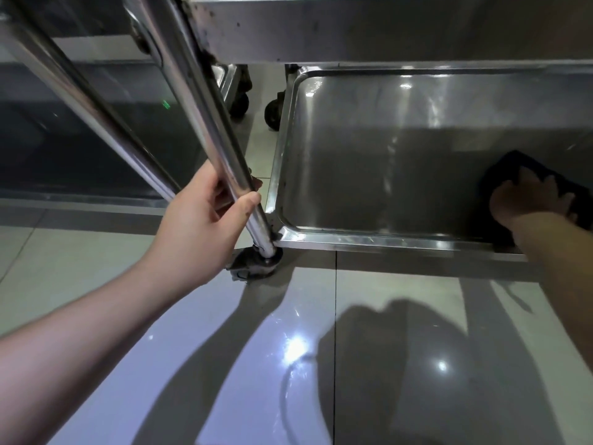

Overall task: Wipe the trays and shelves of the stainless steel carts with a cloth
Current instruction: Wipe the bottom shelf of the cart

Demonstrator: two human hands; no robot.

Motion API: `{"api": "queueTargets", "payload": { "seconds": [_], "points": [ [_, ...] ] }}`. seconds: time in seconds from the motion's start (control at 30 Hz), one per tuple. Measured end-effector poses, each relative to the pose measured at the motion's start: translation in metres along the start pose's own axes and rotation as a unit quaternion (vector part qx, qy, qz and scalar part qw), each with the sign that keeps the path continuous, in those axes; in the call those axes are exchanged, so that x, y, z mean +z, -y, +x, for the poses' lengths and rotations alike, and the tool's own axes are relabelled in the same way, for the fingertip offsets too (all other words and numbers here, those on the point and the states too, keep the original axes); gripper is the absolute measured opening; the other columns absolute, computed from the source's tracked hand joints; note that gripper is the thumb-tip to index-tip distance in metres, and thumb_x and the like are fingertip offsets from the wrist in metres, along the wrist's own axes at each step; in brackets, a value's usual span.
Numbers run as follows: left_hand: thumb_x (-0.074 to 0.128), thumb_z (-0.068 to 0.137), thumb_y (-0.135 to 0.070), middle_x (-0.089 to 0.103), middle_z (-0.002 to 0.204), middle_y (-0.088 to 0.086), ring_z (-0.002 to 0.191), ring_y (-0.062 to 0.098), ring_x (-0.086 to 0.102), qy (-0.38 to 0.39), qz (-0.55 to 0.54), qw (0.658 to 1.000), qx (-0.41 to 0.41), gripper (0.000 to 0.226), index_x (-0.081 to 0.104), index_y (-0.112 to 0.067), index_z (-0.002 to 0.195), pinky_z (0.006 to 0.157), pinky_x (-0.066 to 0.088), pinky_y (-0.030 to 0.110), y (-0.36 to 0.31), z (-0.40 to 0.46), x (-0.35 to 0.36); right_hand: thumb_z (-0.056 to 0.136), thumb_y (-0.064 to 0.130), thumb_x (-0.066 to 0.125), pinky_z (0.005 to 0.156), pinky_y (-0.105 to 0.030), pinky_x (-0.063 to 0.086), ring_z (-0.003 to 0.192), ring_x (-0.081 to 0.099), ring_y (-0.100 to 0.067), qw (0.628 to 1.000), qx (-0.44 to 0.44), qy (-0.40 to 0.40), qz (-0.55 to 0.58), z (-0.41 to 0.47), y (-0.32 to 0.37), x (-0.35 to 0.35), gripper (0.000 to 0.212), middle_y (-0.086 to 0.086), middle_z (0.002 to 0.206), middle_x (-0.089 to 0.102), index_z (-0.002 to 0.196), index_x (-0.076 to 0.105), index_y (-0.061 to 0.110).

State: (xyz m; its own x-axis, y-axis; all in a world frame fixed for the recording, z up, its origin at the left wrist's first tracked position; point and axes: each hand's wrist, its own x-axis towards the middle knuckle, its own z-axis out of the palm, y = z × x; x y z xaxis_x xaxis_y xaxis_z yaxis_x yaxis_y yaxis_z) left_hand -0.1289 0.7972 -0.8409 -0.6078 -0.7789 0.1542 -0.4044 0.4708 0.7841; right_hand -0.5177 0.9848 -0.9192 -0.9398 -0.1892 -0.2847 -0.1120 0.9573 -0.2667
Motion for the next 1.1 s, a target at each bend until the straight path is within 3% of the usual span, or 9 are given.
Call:
{"api": "queueTargets", "payload": {
  "seconds": [0.1,0.2,0.37,0.57,0.67,0.83,0.93,1.03,1.1],
  "points": [
    [0.066,0.098,-0.030,0.068,0.095,-0.016,0.094,0.003,0.067,0.007,0.007,1.000,-0.001,0.016,0.056,-0.036,0.107,0.083,0.051,0.023,0.001,0.001,-0.003,0.106,0.040,0.033,0.125,-0.056,0.011,0.156,0.010,-0.039,0.997,-0.079,0.006,0.005,-0.023,0.049,0.023,0.055,-0.004,0.171,0.017,0.160,0.029,0.035],
    [0.066,0.098,-0.029,0.067,0.094,-0.019,0.092,0.000,0.066,0.010,0.012,1.000,0.003,0.015,0.055,-0.036,0.105,0.078,0.047,0.014,0.000,0.000,-0.003,0.104,0.041,0.034,0.125,-0.055,0.008,0.157,0.007,-0.037,0.981,-0.187,0.041,-0.007,-0.057,0.117,0.058,0.056,0.000,0.172,0.013,0.160,0.028,0.038],
    [0.066,0.098,-0.027,0.069,0.100,-0.017,0.096,0.003,0.068,0.010,0.001,1.000,0.001,0.021,0.055,-0.044,0.106,0.085,0.054,0.023,-0.003,-0.001,-0.003,0.107,0.042,0.029,0.126,-0.054,0.003,0.159,-0.001,-0.035,0.913,-0.382,0.132,-0.049,-0.125,0.217,0.104,0.055,0.002,0.174,0.004,0.162,0.020,0.040],
    [0.064,0.098,-0.033,0.069,0.101,-0.017,0.094,0.007,0.068,0.011,0.007,1.000,0.002,0.017,0.056,-0.040,0.111,0.080,0.056,0.030,-0.004,-0.003,-0.005,0.109,0.042,0.026,0.126,-0.053,0.005,0.159,0.002,-0.032,0.868,-0.460,0.171,-0.072,-0.130,0.210,0.100,0.053,0.005,0.173,0.006,0.161,0.020,0.042],
    [0.065,0.097,-0.034,0.071,0.101,-0.016,0.091,0.008,0.070,0.008,0.006,1.000,-0.009,0.015,0.059,-0.035,0.112,0.078,0.059,0.041,-0.003,-0.003,-0.004,0.110,0.043,0.026,0.125,-0.053,0.006,0.159,0.003,-0.033,0.891,-0.422,0.140,-0.094,-0.092,0.174,0.078,0.053,0.003,0.174,0.006,0.162,0.018,0.040],
    [0.065,0.097,-0.031,0.066,0.095,-0.028,0.089,-0.003,0.067,-0.003,0.023,1.000,-0.005,0.015,0.056,-0.039,0.105,0.068,0.047,0.011,-0.004,-0.004,-0.001,0.107,0.049,0.028,0.125,-0.054,0.009,0.157,0.008,-0.040,0.960,-0.256,0.093,-0.070,0.003,0.073,0.021,0.058,-0.005,0.173,0.011,0.163,0.023,0.033],
    [0.065,0.098,-0.028,0.064,0.089,-0.031,0.081,-0.009,0.063,-0.014,0.038,0.999,-0.008,0.018,0.051,-0.040,0.095,0.061,0.041,0.005,-0.006,-0.006,0.002,0.098,0.061,0.019,0.124,-0.055,0.017,0.153,0.020,-0.045,0.978,-0.194,0.028,-0.067,0.053,-0.003,-0.007,0.077,-0.015,0.169,0.022,0.161,0.029,0.020],
    [0.065,0.099,-0.026,0.062,0.083,-0.034,0.076,-0.013,0.060,-0.022,0.055,0.998,-0.014,0.021,0.049,-0.038,0.093,0.060,0.038,0.002,-0.011,-0.008,0.003,0.111,0.040,0.029,0.125,-0.052,0.017,0.154,0.017,-0.044,0.990,-0.132,0.002,-0.052,0.061,-0.045,-0.028,0.056,-0.017,0.170,0.018,0.163,0.024,0.020],
    [0.064,0.099,-0.027,0.064,0.080,-0.025,0.075,-0.011,0.060,-0.028,0.067,0.997,-0.018,0.018,0.050,-0.036,0.095,0.059,0.038,0.003,-0.015,-0.009,0.004,0.111,0.042,0.029,0.125,-0.055,0.016,0.154,0.014,-0.045,0.992,-0.106,0.003,-0.065,0.056,-0.049,-0.030,0.056,-0.013,0.171,0.014,0.164,0.020,0.026]
  ]
}}
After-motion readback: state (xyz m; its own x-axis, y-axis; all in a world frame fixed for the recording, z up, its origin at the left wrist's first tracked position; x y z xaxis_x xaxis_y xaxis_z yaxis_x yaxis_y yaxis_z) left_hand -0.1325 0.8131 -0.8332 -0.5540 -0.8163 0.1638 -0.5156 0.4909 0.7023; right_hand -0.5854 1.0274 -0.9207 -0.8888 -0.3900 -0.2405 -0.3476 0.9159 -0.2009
